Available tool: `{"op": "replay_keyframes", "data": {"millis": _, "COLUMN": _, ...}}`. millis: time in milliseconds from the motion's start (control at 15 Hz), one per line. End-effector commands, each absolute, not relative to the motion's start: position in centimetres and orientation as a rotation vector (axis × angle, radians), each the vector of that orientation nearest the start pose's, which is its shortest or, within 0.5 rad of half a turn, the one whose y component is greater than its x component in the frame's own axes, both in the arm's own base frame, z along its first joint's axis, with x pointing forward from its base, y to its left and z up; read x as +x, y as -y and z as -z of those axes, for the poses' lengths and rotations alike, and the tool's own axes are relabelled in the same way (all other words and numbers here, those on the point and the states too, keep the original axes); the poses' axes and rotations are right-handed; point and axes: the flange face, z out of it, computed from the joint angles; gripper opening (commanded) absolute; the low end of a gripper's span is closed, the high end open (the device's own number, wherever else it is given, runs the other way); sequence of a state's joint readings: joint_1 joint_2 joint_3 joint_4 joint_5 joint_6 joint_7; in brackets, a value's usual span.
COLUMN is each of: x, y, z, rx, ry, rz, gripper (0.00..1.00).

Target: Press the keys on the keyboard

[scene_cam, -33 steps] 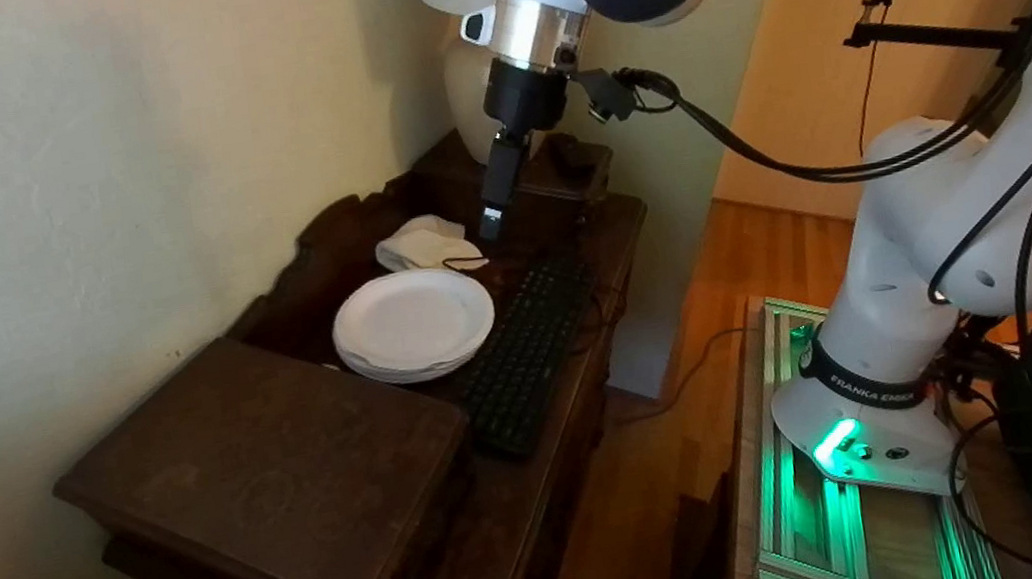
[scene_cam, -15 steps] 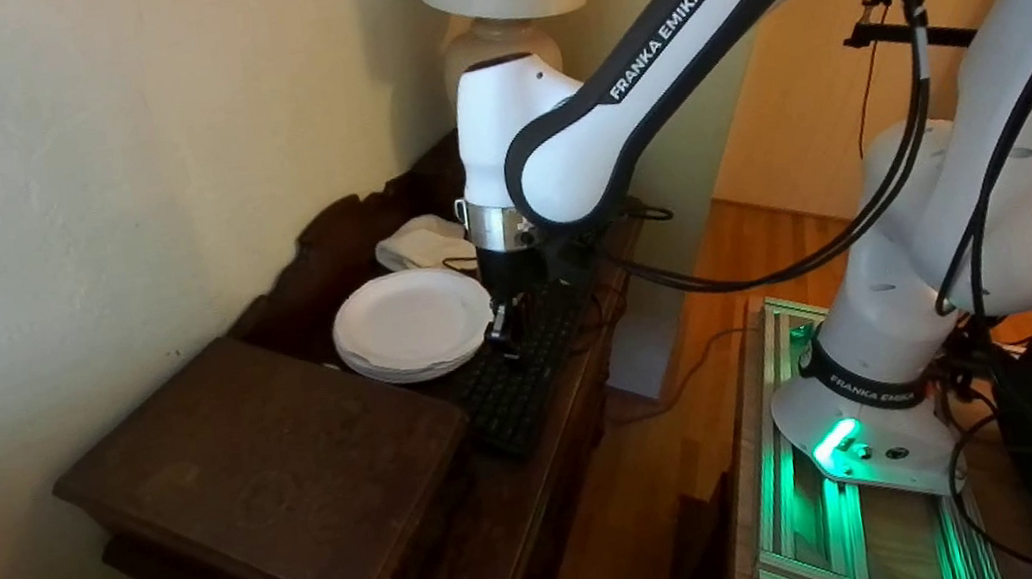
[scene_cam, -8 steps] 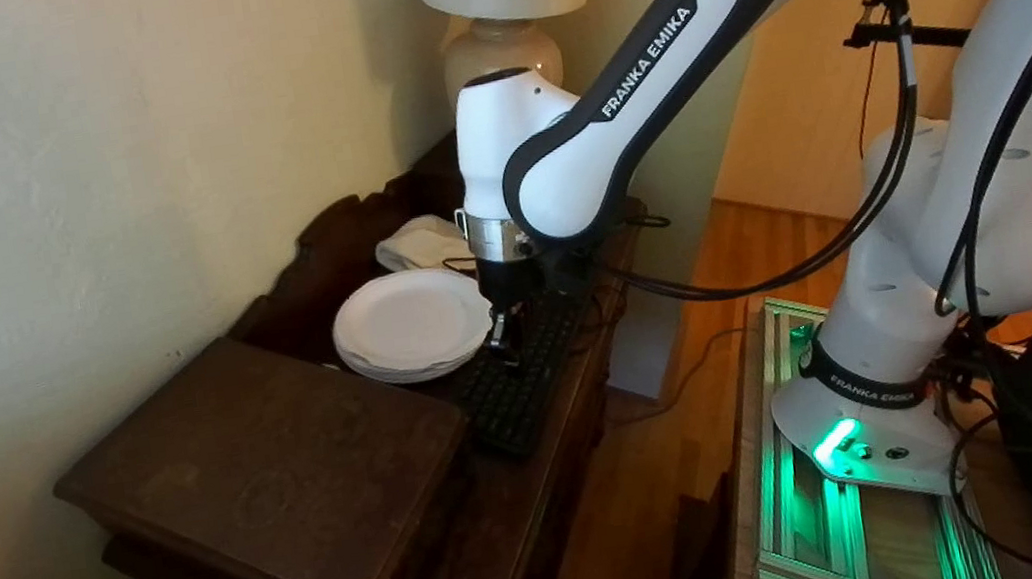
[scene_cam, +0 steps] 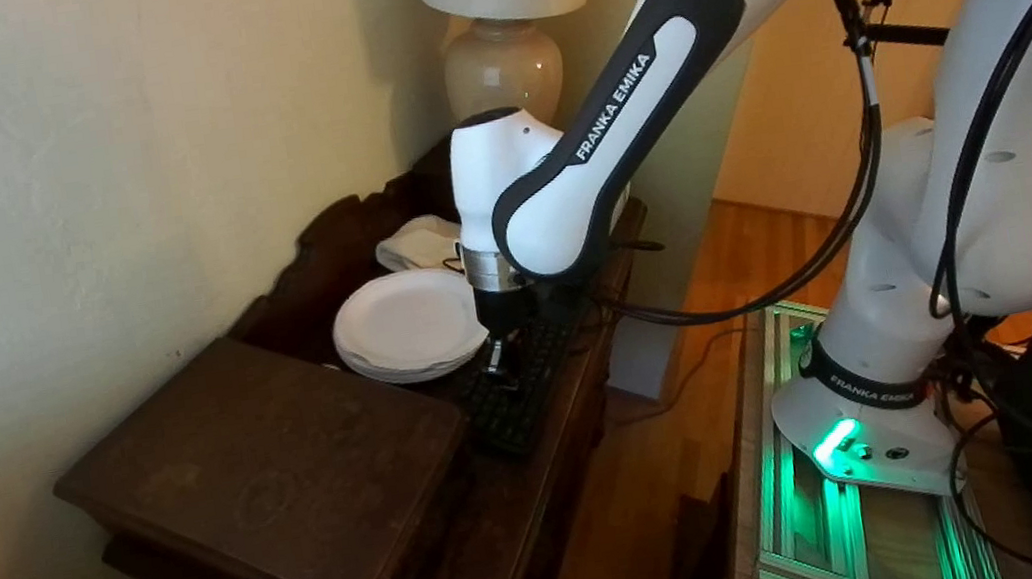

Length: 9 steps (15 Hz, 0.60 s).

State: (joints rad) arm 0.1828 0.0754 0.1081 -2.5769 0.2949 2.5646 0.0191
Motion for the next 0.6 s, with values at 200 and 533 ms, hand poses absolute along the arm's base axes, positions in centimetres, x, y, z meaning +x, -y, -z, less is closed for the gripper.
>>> {"op": "replay_keyframes", "data": {"millis": 200, "x": 43.2, "y": -13.8, "z": -20.4, "rx": -2.939, "ry": -0.083, "rz": -0.202, "gripper": 0.01}}
{"op": "replay_keyframes", "data": {"millis": 533, "x": 43.8, "y": -13.9, "z": -19.2, "rx": -2.938, "ry": -0.123, "rz": -0.225, "gripper": 0.01}}
